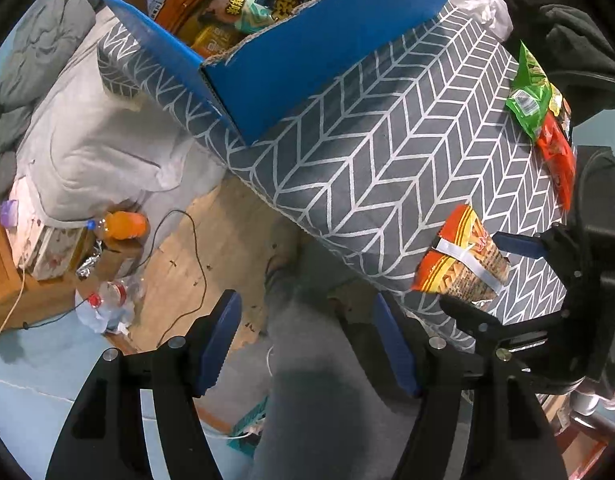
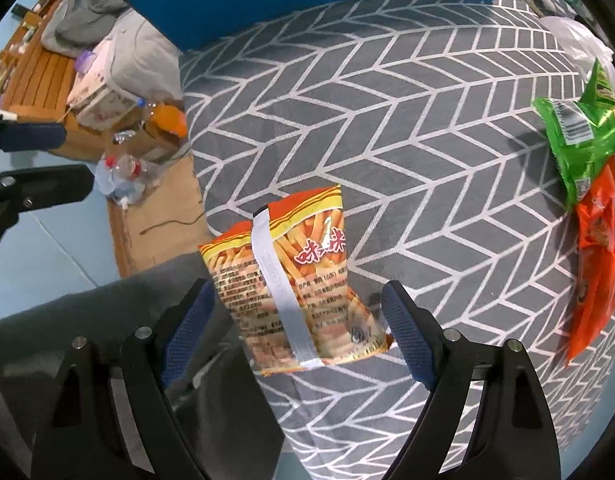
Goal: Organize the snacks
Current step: 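Reach to the table and grasp the orange striped snack bag with the right tool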
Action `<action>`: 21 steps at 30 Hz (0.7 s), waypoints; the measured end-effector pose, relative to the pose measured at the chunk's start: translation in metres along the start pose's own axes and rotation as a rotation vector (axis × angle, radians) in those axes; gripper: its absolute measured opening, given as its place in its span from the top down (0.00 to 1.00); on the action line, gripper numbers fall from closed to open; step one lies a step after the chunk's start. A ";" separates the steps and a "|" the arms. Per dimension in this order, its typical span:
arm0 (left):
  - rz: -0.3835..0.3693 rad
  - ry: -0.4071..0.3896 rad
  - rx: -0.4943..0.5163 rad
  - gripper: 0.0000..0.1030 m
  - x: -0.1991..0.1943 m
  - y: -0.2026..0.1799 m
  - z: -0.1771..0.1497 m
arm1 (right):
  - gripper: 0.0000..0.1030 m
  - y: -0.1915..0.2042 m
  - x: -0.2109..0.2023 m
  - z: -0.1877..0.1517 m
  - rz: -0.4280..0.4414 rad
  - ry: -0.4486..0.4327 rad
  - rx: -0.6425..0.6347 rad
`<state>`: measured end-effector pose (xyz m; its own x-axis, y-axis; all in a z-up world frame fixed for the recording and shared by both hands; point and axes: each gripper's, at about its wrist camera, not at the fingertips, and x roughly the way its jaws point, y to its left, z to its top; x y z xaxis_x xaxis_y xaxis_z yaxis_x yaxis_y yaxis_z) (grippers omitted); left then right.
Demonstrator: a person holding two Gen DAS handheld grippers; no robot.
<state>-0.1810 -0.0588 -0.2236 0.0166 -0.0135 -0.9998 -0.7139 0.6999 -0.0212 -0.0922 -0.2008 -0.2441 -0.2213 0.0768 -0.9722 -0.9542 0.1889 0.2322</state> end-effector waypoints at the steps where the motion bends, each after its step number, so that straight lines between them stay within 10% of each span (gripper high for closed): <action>1: -0.001 0.004 0.002 0.32 0.002 0.000 0.001 | 0.17 0.001 0.002 0.002 -0.003 0.000 -0.003; 10: 0.010 0.036 0.051 0.32 0.017 -0.010 0.005 | 0.20 0.003 0.010 0.006 -0.028 -0.021 0.003; 16: 0.009 0.030 0.108 0.32 0.012 -0.028 0.012 | 0.56 -0.011 0.002 0.005 0.000 -0.066 0.097; 21: 0.002 0.012 0.169 0.32 -0.001 -0.054 0.026 | 0.61 -0.030 -0.010 -0.004 0.003 -0.120 0.213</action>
<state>-0.1243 -0.0785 -0.2219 0.0058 -0.0198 -0.9998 -0.5860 0.8101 -0.0195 -0.0623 -0.2116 -0.2412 -0.1867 0.1912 -0.9636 -0.8865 0.3899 0.2491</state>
